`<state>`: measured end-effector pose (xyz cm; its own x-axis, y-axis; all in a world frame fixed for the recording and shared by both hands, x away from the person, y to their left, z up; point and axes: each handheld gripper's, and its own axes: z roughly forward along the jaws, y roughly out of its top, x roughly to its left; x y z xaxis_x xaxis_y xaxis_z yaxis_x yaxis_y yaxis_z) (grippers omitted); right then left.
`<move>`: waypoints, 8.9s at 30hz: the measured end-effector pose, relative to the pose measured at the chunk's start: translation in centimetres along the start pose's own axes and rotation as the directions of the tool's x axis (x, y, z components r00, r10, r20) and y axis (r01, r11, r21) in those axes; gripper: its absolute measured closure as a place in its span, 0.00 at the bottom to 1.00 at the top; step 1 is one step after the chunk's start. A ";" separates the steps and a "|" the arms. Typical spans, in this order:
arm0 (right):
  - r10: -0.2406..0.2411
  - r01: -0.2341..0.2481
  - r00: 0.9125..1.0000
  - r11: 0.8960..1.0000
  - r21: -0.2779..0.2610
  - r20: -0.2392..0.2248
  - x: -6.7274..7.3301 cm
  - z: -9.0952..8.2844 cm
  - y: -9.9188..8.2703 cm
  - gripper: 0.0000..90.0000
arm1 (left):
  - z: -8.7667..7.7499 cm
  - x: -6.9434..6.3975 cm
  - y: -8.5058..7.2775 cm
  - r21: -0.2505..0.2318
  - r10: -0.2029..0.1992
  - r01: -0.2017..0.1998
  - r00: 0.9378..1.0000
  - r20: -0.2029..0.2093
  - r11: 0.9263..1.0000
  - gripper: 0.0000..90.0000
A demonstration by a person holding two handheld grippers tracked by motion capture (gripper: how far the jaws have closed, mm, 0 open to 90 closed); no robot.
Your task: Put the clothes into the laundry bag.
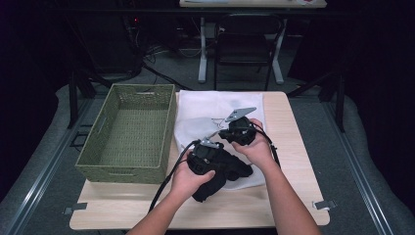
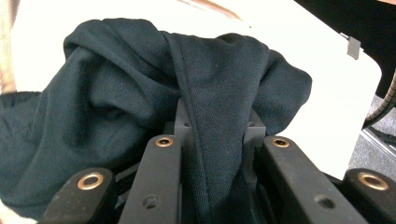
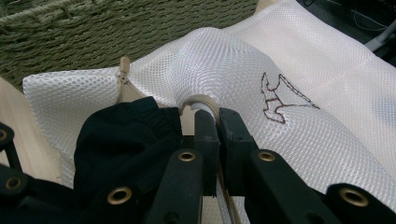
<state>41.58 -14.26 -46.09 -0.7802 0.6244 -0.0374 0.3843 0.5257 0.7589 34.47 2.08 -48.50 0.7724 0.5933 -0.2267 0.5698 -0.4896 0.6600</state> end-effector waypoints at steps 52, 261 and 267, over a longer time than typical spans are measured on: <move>-0.003 0.003 1.000 1.000 0.004 -0.005 0.1 0.0 -0.2 0.96 | 3.1 4.2 -1.2 -0.041 -0.135 0.133 0.988 -0.069 0.990 0.77; -0.025 0.025 1.000 1.000 -0.013 -0.005 0.9 -0.5 0.0 0.97 | 3.6 5.5 -0.9 -0.111 -0.190 0.176 0.973 -0.129 0.978 0.75; -0.020 0.020 1.000 1.000 -0.014 -0.005 0.8 -0.6 -0.1 0.97 | 3.7 5.4 -0.9 -0.108 -0.173 0.159 0.975 -0.138 0.981 0.70</move>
<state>40.67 -14.13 -45.80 -0.7904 0.6106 -0.0493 0.3615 0.5300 0.7671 39.13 3.37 -52.94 0.6157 0.7518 -0.2362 0.6518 -0.3173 0.6888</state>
